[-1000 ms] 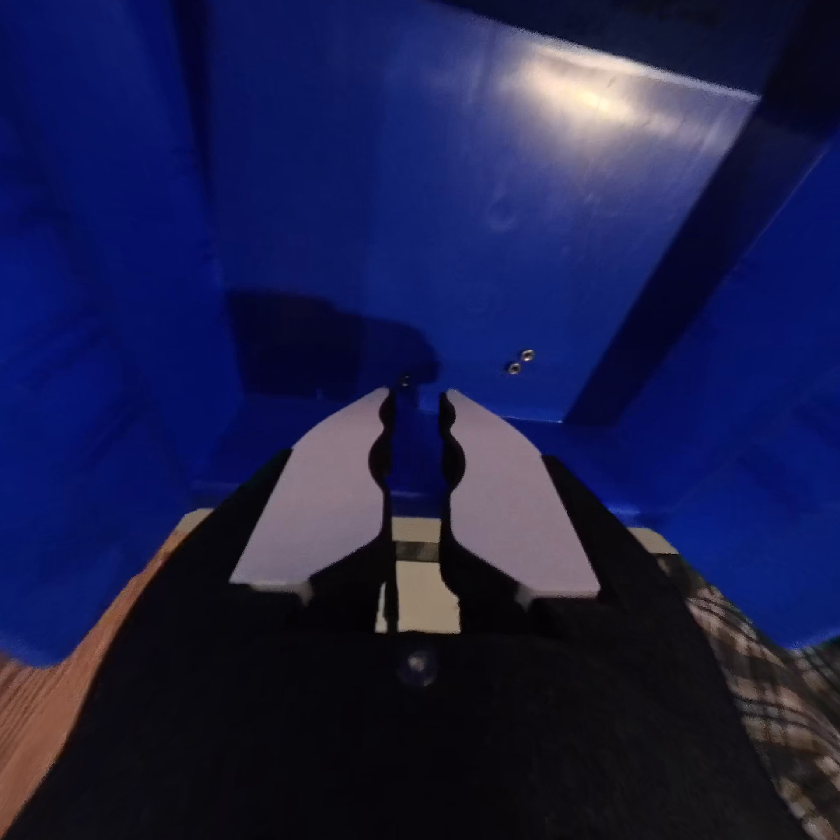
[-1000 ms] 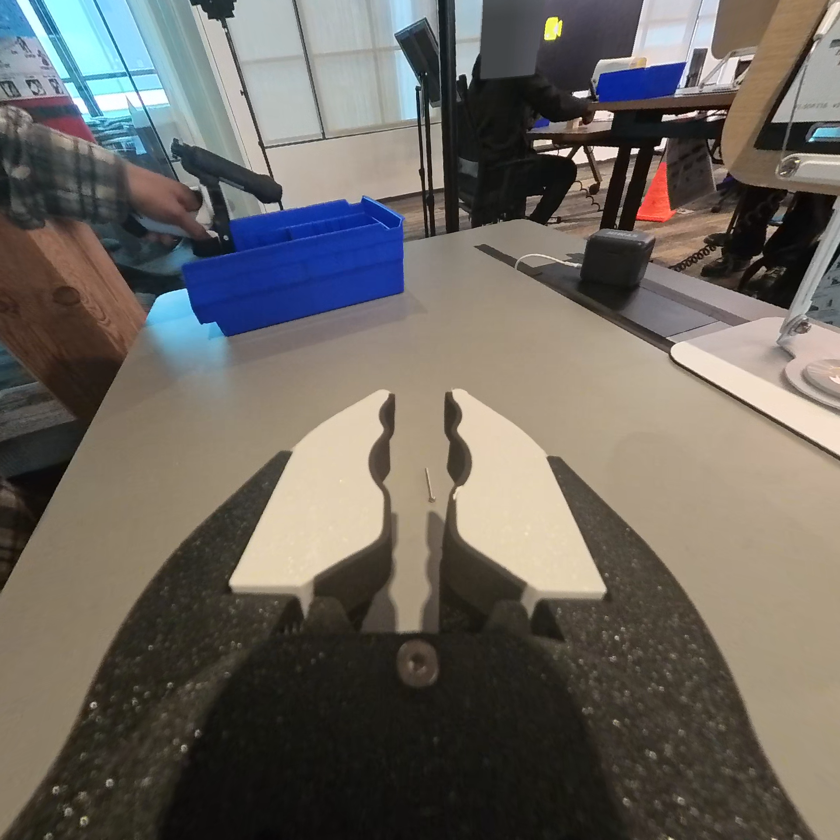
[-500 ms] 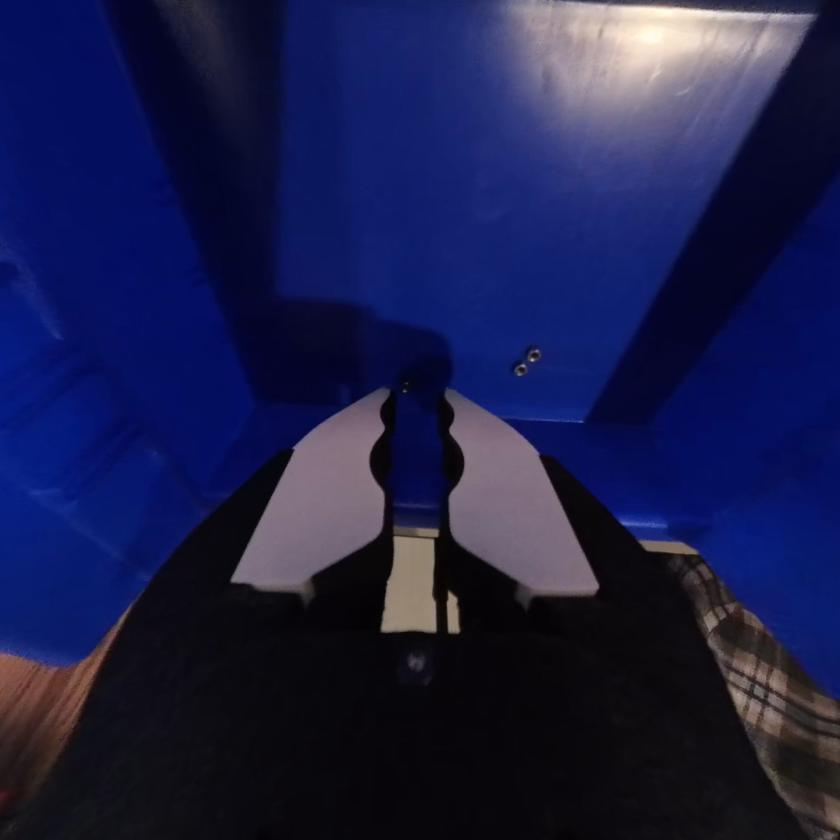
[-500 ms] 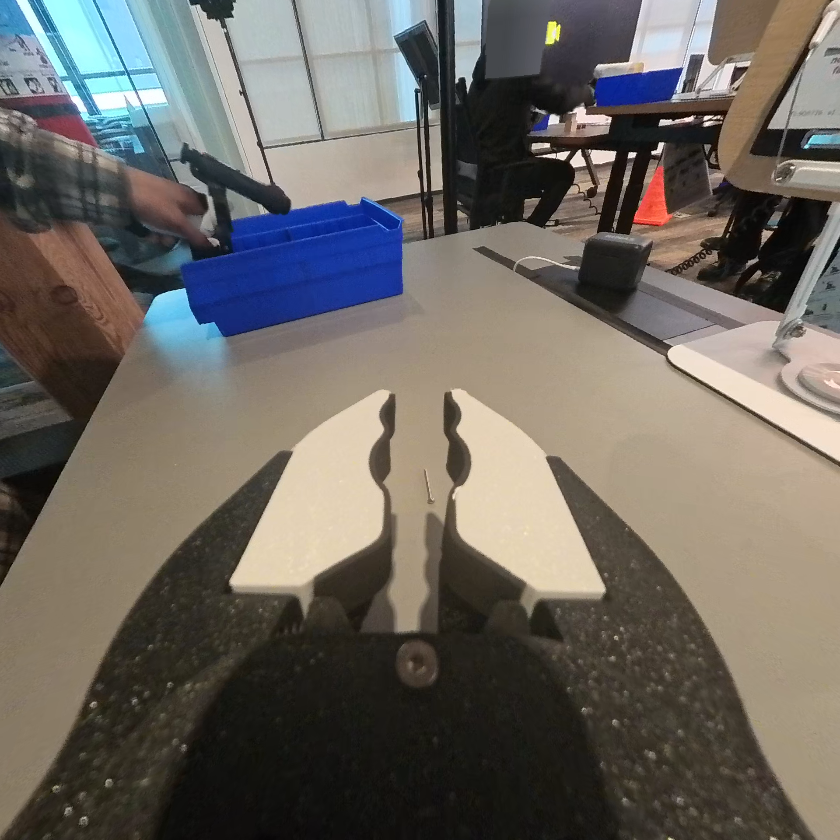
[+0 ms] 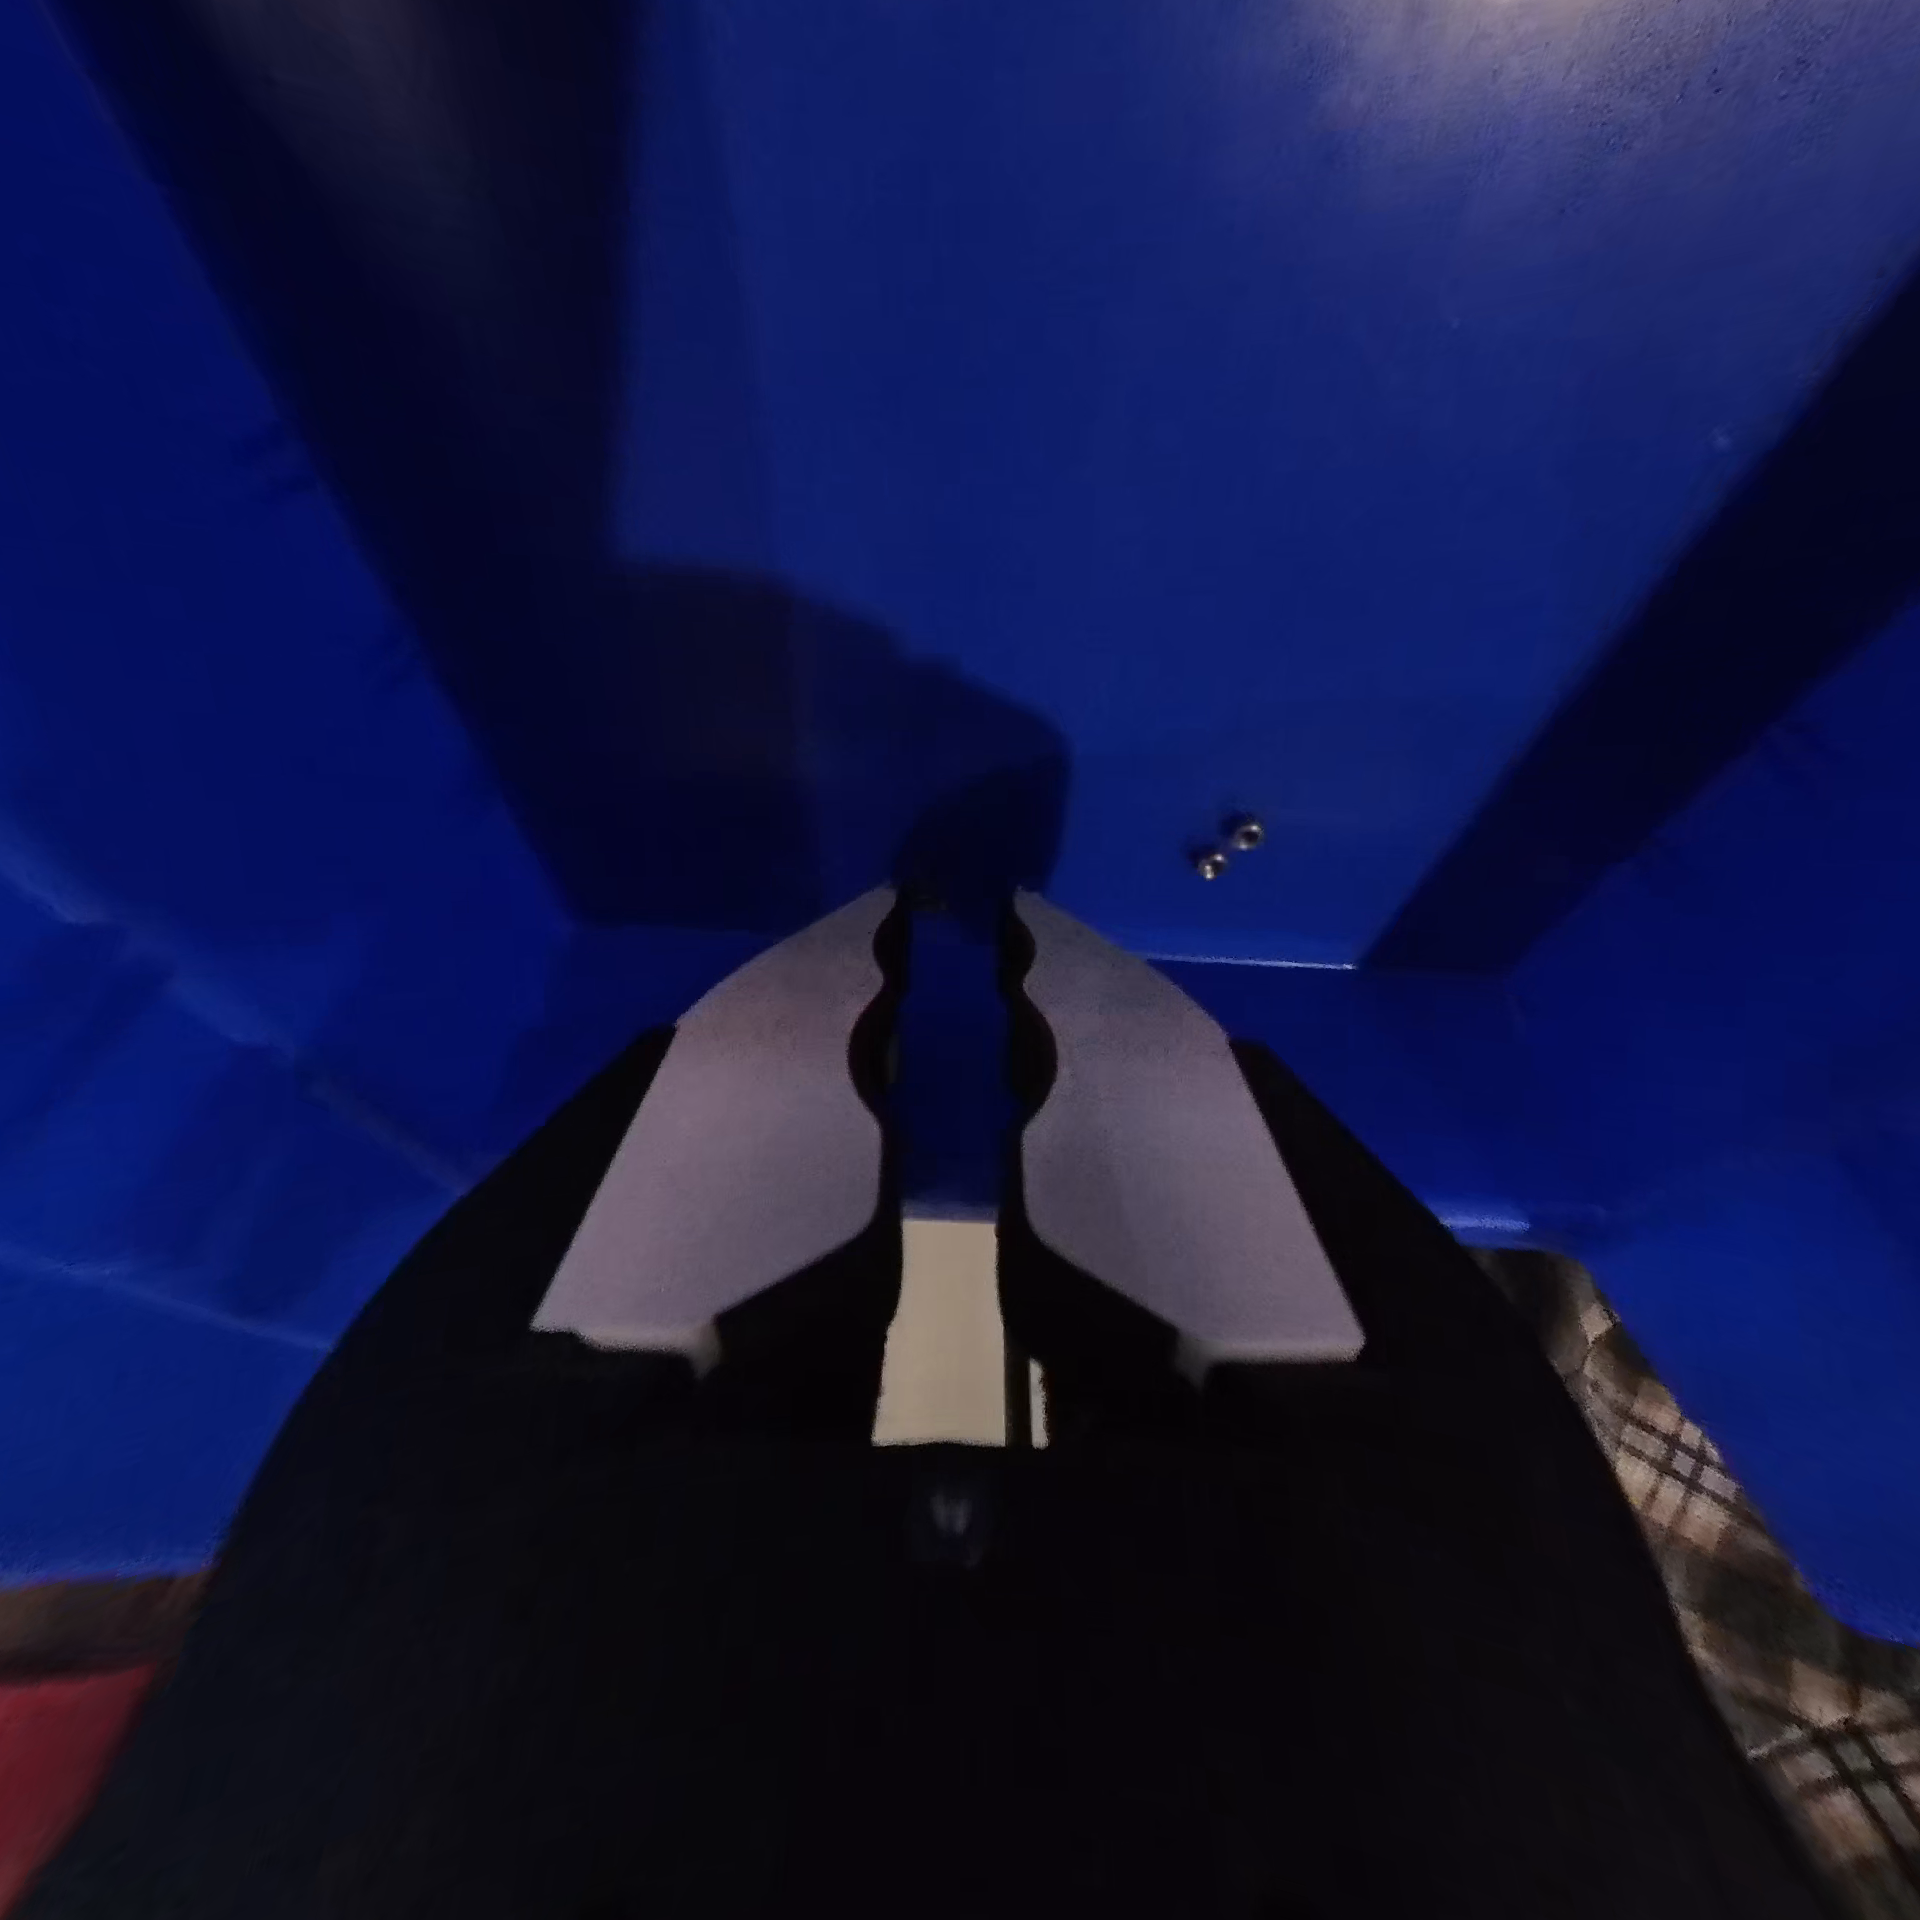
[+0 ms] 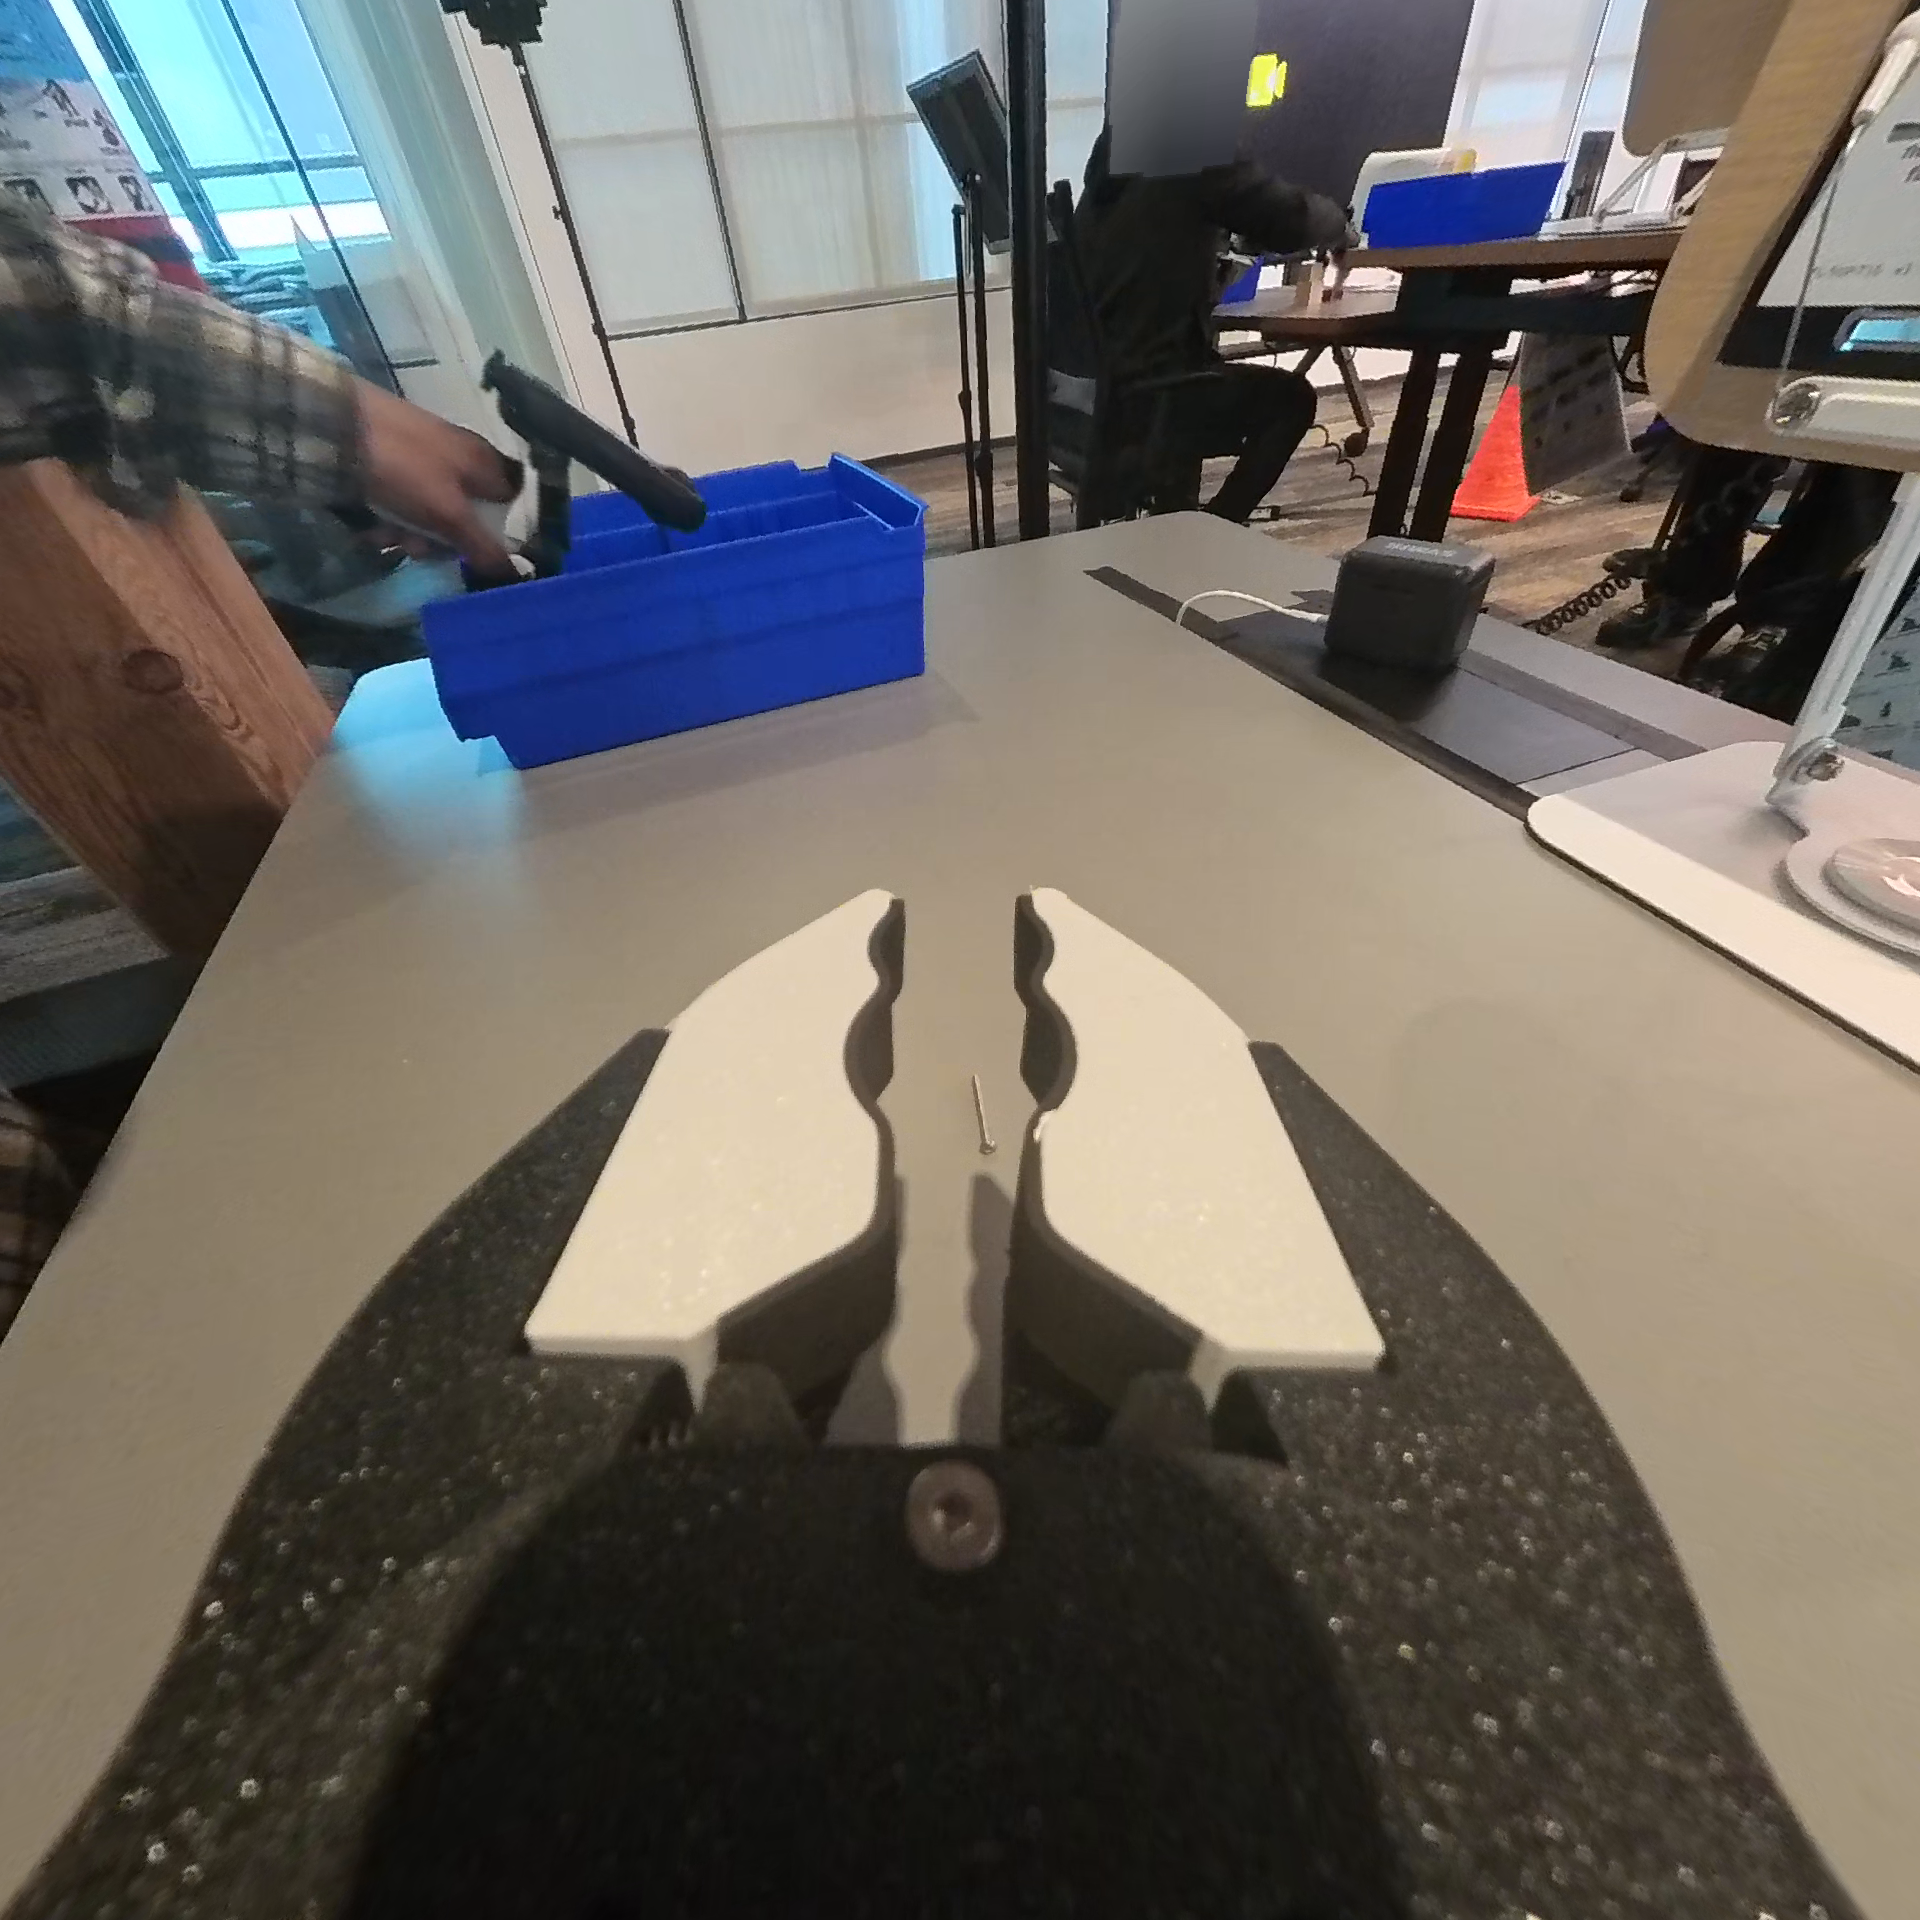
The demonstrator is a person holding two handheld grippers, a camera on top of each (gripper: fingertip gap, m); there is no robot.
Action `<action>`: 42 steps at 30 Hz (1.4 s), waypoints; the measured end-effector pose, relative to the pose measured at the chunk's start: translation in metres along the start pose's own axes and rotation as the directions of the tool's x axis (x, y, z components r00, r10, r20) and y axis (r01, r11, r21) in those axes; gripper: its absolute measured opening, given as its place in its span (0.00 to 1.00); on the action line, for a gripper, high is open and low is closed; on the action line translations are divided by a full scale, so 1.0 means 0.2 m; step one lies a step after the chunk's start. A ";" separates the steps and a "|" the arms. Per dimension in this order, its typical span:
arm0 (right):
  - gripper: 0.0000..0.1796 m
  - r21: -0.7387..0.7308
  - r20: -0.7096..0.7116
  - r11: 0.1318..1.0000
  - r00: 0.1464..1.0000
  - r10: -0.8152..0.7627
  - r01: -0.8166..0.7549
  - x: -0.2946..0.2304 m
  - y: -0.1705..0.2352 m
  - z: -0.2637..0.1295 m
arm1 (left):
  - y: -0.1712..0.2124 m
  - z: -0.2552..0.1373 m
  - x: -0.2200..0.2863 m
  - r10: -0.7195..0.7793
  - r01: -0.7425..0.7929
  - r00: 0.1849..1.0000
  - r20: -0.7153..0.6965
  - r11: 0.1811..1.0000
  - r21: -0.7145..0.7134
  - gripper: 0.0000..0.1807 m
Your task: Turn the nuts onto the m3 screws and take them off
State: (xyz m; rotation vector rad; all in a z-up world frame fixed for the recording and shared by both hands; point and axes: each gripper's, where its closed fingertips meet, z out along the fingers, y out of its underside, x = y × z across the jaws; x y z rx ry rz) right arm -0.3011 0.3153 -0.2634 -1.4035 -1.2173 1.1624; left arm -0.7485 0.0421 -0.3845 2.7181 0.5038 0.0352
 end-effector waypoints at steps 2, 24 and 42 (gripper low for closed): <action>0.11 0.000 0.001 1.000 1.000 -0.001 0.001 0.00 0.00 0.00 | 0.00 0.00 0.00 -0.003 0.003 1.000 -0.006 1.000 -0.012 0.07; 0.11 0.002 -0.001 1.000 1.000 -0.001 0.001 0.00 0.00 0.00 | 0.00 0.00 0.01 0.028 -0.028 1.000 -0.008 0.999 -0.025 0.01; 0.11 -0.007 0.022 1.000 1.000 -0.011 0.011 -0.04 0.00 0.02 | 0.02 0.01 0.02 0.030 -0.030 1.000 -0.004 0.995 -0.092 0.09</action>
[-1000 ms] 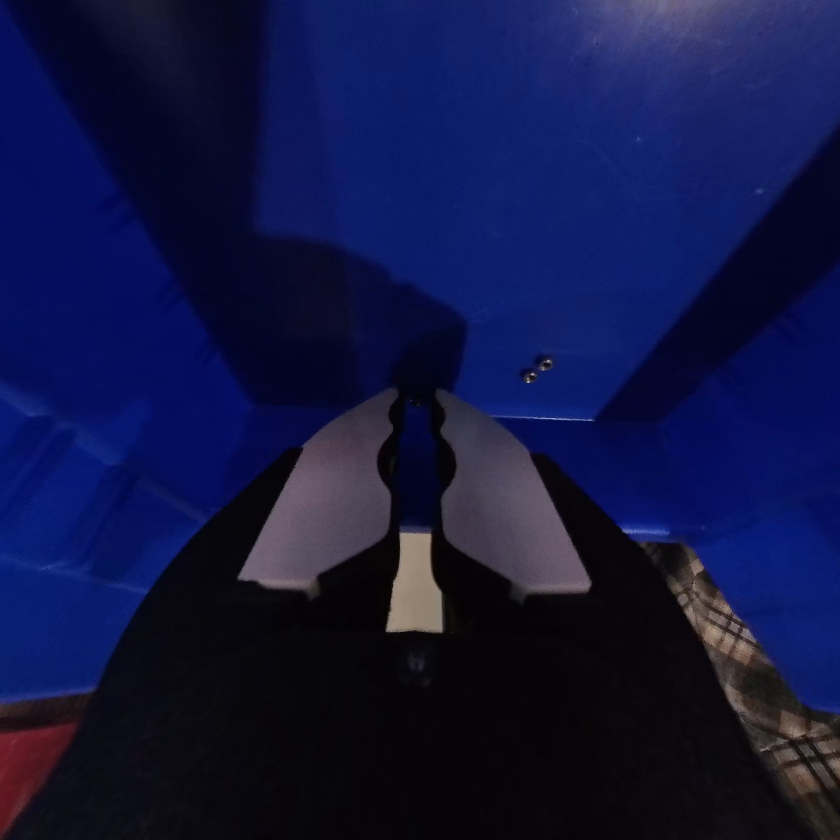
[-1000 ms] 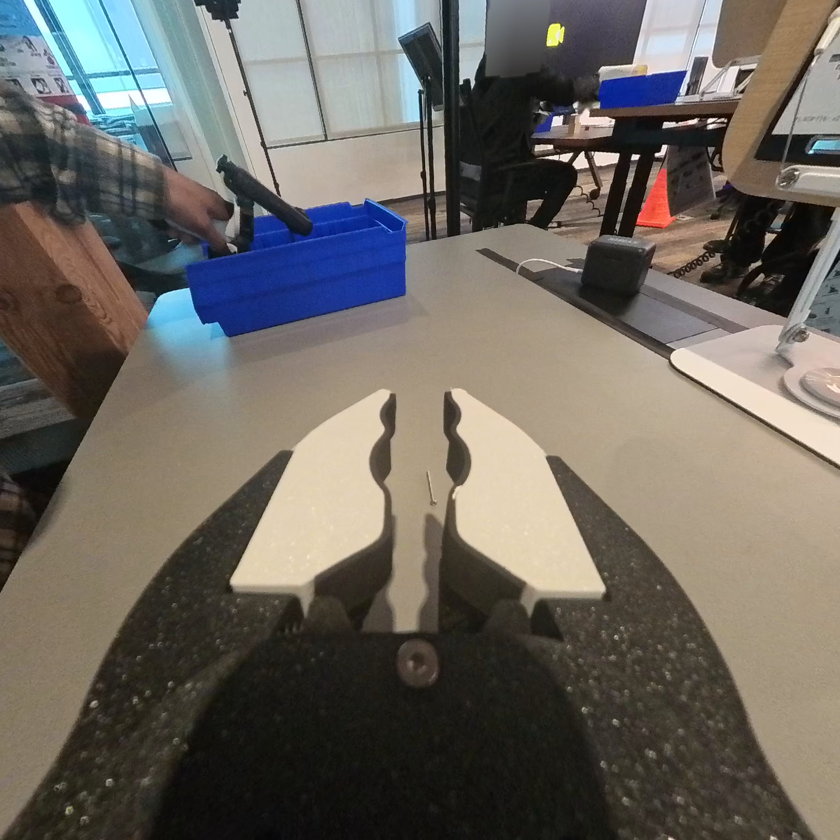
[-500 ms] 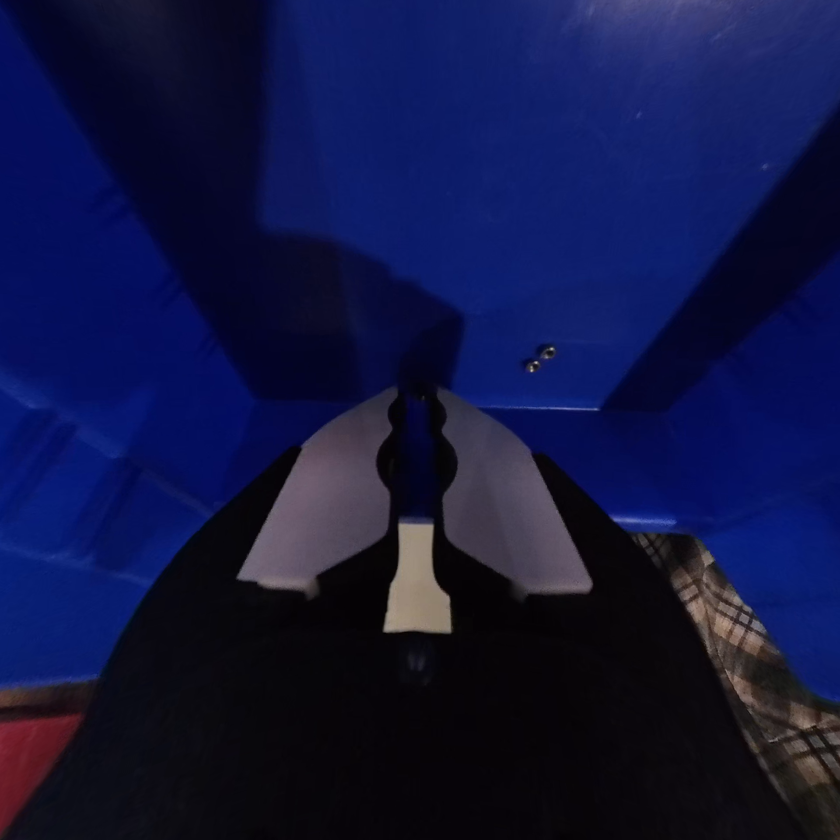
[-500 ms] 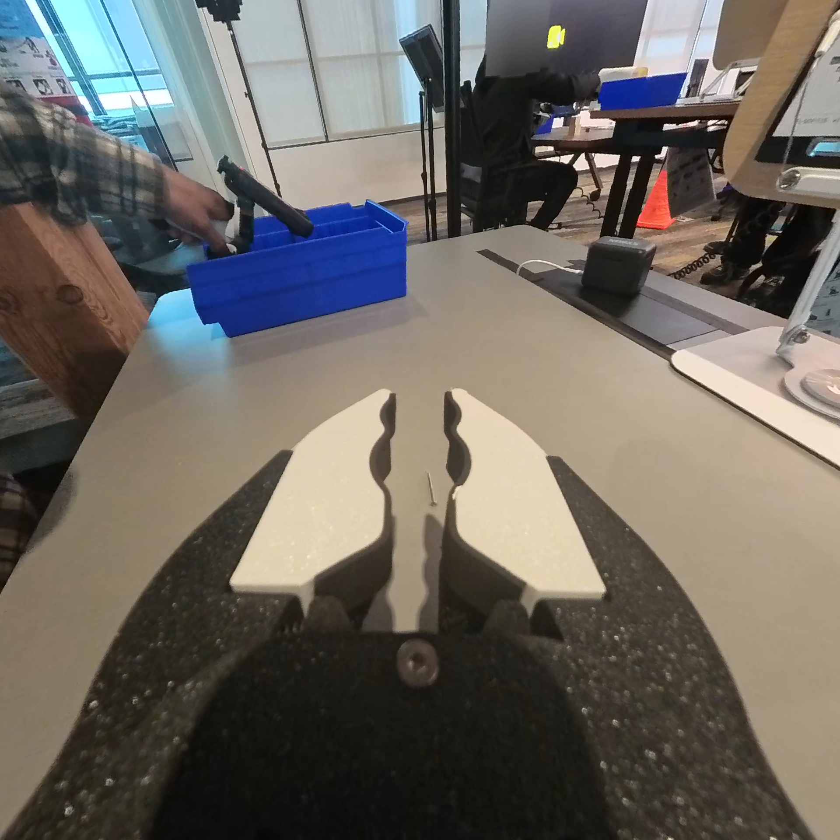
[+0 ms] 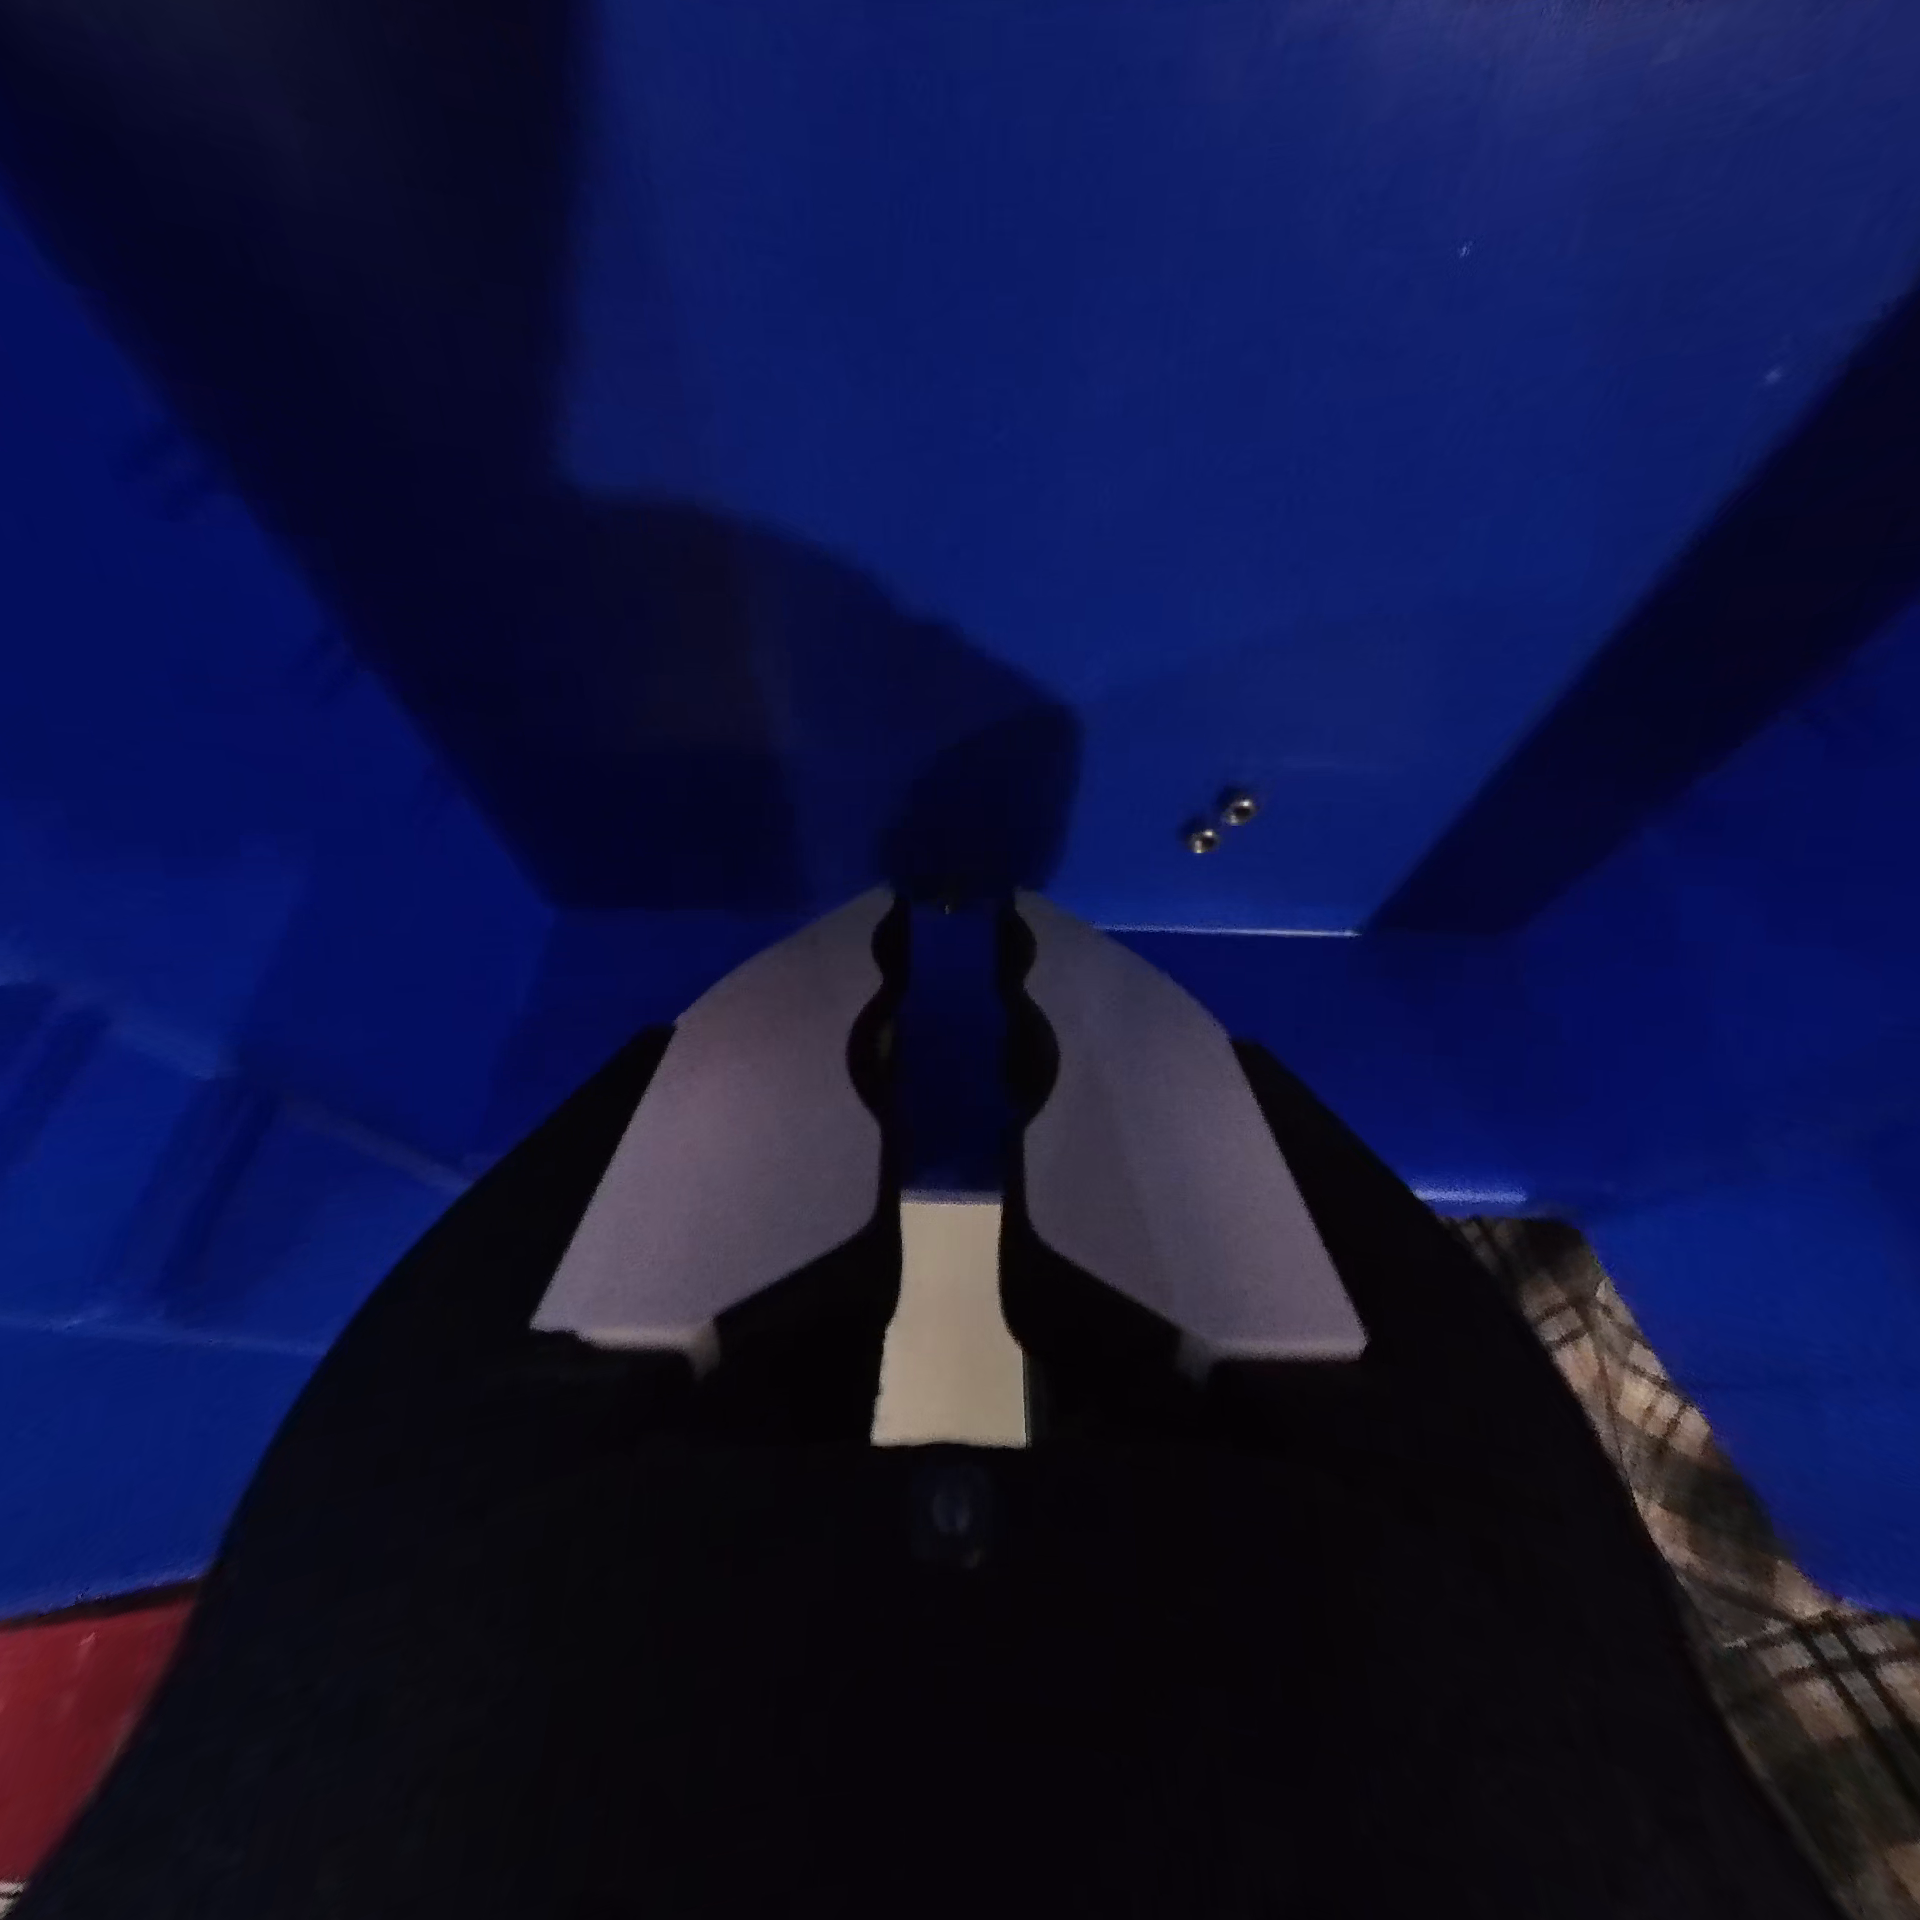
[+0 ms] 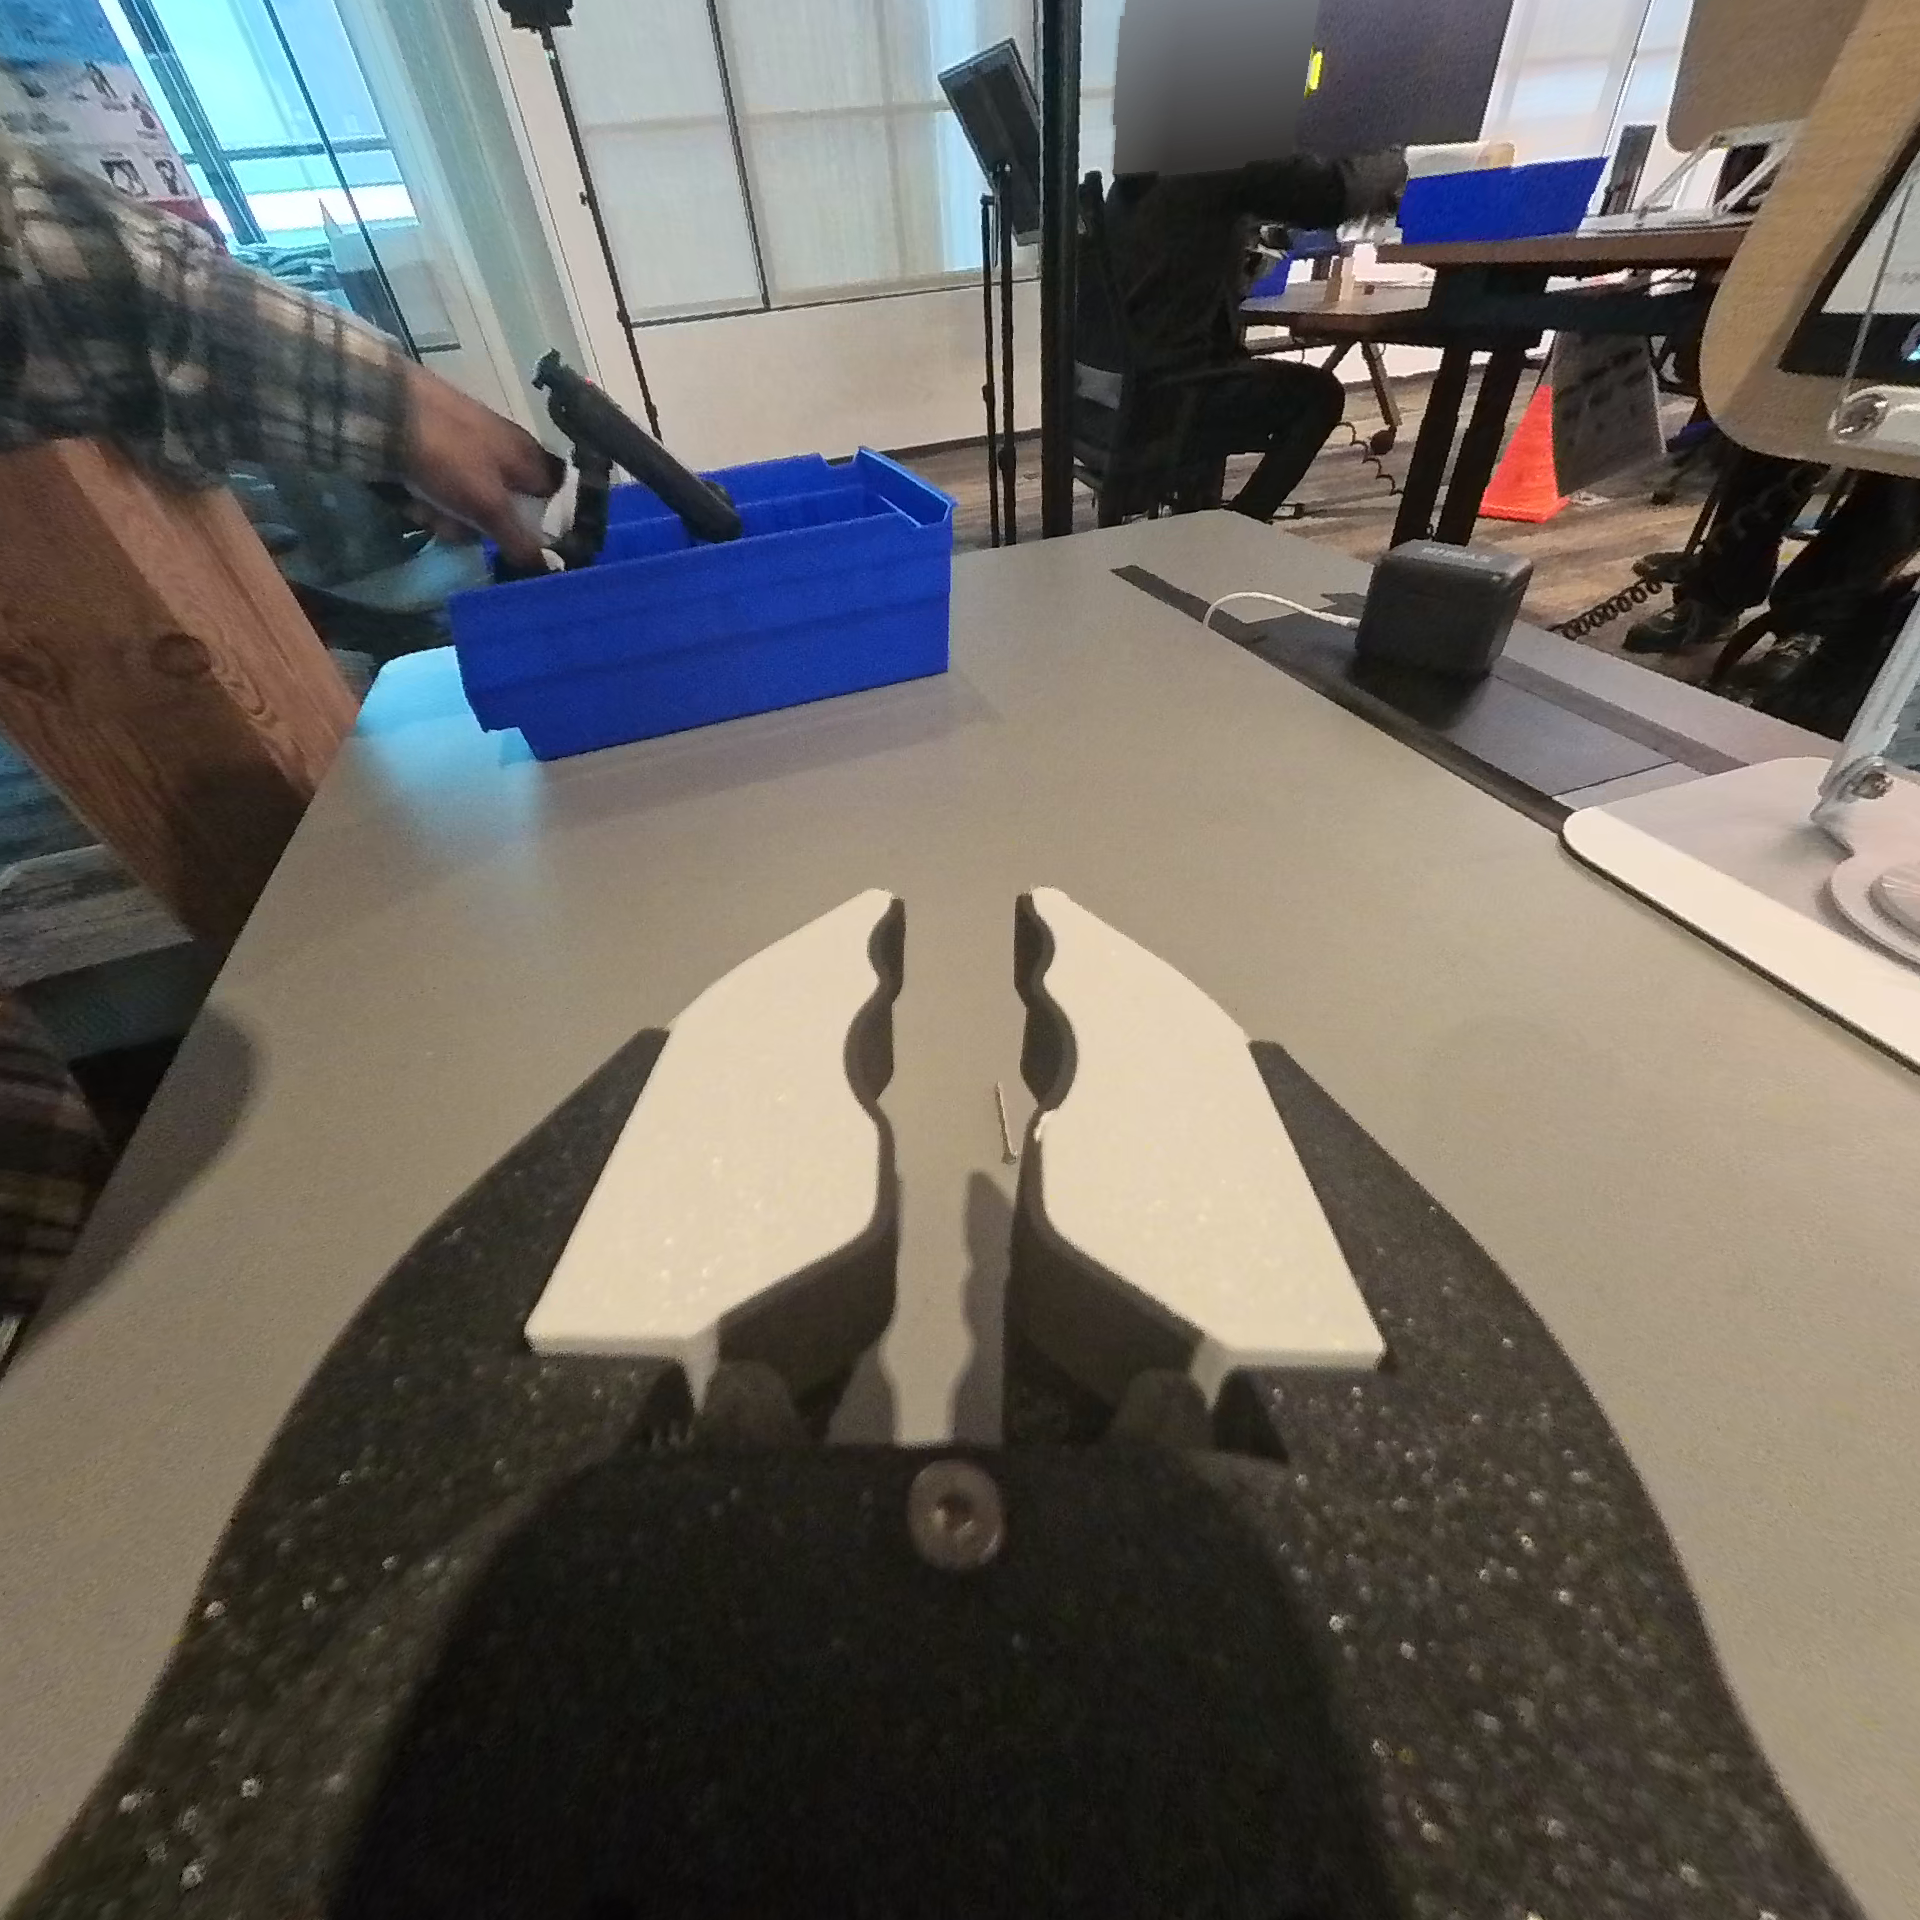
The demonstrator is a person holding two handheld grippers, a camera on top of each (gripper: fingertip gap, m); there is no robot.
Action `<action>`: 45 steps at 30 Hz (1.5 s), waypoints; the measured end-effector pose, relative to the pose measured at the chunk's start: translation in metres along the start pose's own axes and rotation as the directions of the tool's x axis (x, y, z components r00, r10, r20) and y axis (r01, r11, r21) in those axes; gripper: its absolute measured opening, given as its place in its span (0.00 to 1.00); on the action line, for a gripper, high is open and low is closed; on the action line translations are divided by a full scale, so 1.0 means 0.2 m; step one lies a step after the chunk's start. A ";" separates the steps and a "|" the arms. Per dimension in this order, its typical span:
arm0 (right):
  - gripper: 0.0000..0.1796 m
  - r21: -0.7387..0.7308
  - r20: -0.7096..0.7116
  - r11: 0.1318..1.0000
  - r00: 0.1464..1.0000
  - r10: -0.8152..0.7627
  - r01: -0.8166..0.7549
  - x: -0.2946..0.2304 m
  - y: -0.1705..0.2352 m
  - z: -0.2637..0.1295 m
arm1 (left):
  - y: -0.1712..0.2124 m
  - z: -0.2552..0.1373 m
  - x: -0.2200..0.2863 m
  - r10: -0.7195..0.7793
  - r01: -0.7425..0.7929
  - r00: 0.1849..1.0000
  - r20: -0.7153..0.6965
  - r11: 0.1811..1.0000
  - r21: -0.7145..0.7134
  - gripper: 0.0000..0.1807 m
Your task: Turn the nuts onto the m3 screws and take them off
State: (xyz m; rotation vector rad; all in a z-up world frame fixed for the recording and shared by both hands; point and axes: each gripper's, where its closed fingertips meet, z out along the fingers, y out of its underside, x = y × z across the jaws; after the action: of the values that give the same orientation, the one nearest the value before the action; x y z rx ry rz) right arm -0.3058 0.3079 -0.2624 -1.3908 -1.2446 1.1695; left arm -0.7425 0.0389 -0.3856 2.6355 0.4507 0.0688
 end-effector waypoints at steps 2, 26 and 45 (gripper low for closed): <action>0.11 -0.002 0.001 1.000 1.000 -0.001 0.001 0.00 0.00 0.00 | 0.00 0.00 0.00 0.000 0.000 1.000 0.001 1.000 -0.003 0.08; 0.11 0.003 -0.004 1.000 1.000 0.002 -0.002 0.01 0.00 0.00 | 0.02 -0.06 0.02 0.053 -0.053 0.999 0.001 0.998 0.018 0.03; 0.11 0.004 -0.042 1.000 0.999 0.002 -0.001 0.06 0.00 -0.04 | 0.20 -0.91 0.38 0.241 -0.237 0.970 0.040 0.884 0.402 0.03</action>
State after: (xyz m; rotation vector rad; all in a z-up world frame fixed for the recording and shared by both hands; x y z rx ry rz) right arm -0.2981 0.3190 -0.2632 -1.4067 -1.2112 1.1376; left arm -0.6816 0.1092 -0.2070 3.0919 0.1475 0.0747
